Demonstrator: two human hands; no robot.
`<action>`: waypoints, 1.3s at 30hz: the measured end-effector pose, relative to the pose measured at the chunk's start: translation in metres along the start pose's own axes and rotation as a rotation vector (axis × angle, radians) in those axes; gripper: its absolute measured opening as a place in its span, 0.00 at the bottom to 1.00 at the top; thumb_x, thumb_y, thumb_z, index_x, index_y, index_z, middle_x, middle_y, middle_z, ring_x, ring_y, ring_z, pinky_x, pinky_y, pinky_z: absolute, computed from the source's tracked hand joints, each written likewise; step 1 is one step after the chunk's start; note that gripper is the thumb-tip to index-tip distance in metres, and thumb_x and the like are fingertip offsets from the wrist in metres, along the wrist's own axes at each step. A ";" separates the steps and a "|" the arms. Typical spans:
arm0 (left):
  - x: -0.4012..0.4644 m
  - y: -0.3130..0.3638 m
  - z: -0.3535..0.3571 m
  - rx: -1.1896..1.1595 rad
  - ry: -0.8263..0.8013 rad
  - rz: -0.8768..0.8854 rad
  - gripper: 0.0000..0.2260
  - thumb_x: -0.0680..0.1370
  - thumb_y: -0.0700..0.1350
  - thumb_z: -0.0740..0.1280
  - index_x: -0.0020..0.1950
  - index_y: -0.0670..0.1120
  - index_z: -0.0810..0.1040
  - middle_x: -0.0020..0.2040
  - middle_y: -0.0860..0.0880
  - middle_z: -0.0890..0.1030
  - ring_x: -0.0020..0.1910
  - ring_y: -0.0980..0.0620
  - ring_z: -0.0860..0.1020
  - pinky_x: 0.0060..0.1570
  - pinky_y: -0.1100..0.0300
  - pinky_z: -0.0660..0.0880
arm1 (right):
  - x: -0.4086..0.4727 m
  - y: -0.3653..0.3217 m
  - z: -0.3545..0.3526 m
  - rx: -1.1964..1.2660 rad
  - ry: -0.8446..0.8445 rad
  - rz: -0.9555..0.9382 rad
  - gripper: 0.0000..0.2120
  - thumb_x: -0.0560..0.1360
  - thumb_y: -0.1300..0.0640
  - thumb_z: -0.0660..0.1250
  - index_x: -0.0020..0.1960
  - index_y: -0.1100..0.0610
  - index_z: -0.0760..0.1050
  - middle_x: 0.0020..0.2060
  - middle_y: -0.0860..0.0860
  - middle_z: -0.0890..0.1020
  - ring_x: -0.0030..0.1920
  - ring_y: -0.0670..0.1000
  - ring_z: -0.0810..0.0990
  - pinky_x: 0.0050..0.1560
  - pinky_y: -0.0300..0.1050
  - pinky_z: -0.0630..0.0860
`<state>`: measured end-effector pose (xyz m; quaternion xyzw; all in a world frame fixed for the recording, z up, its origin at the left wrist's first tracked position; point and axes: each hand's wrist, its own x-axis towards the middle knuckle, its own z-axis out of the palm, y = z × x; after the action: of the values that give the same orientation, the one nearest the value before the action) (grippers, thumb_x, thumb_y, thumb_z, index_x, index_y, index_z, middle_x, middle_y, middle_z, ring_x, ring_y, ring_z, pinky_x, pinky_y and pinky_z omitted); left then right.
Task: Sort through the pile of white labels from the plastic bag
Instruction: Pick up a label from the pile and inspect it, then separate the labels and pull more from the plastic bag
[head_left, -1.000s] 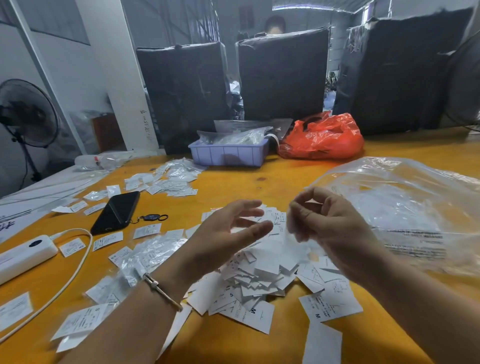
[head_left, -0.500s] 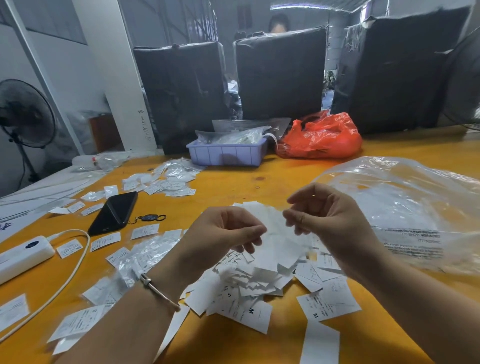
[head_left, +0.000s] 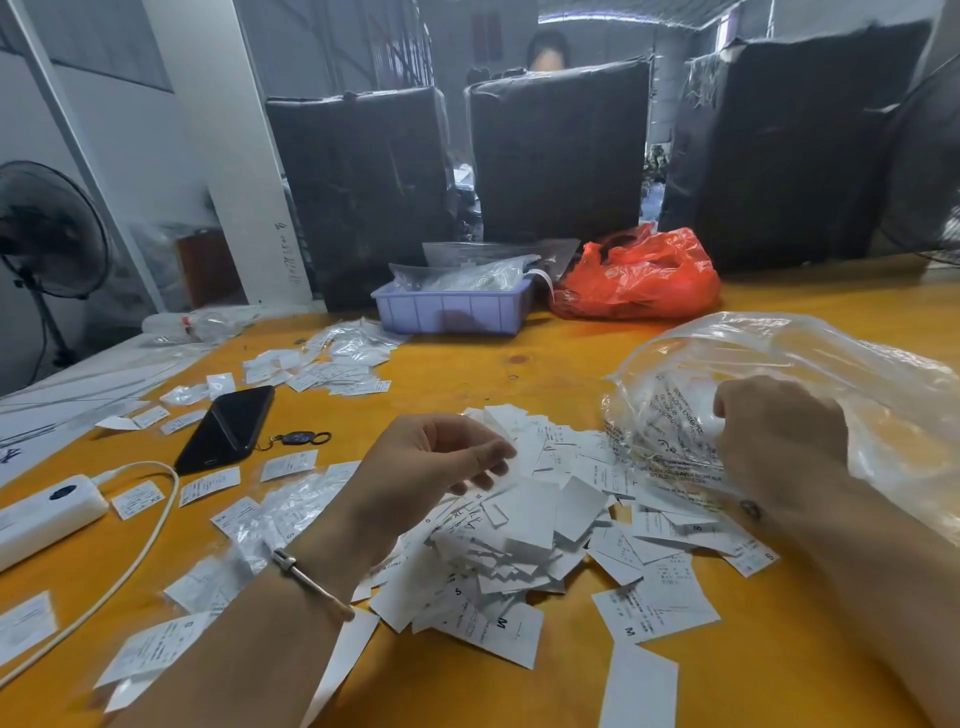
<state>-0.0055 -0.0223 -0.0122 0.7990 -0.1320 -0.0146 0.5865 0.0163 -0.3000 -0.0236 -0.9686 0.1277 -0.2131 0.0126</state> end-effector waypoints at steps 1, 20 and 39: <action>0.000 0.000 0.001 0.006 0.011 -0.013 0.08 0.71 0.47 0.74 0.44 0.43 0.86 0.41 0.45 0.86 0.36 0.56 0.80 0.35 0.68 0.75 | -0.001 -0.002 0.000 -0.027 -0.007 -0.005 0.14 0.73 0.61 0.63 0.57 0.55 0.78 0.53 0.54 0.79 0.55 0.58 0.75 0.54 0.51 0.69; 0.005 -0.003 0.000 0.049 0.198 -0.027 0.02 0.75 0.39 0.72 0.44 0.41 0.84 0.40 0.43 0.85 0.36 0.57 0.80 0.36 0.67 0.74 | -0.053 -0.070 0.000 0.481 -0.142 -0.845 0.09 0.75 0.47 0.66 0.51 0.48 0.81 0.50 0.43 0.83 0.51 0.46 0.79 0.58 0.43 0.68; -0.001 0.004 0.003 -0.108 0.008 -0.072 0.09 0.72 0.38 0.74 0.51 0.39 0.82 0.43 0.44 0.87 0.43 0.49 0.86 0.40 0.64 0.80 | -0.037 -0.053 -0.018 1.752 -0.475 -0.099 0.08 0.69 0.72 0.69 0.46 0.63 0.79 0.37 0.59 0.85 0.35 0.53 0.83 0.33 0.38 0.77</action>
<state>-0.0080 -0.0259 -0.0098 0.7705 -0.0999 -0.0394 0.6283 -0.0106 -0.2389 -0.0177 -0.6350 -0.1279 -0.0288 0.7613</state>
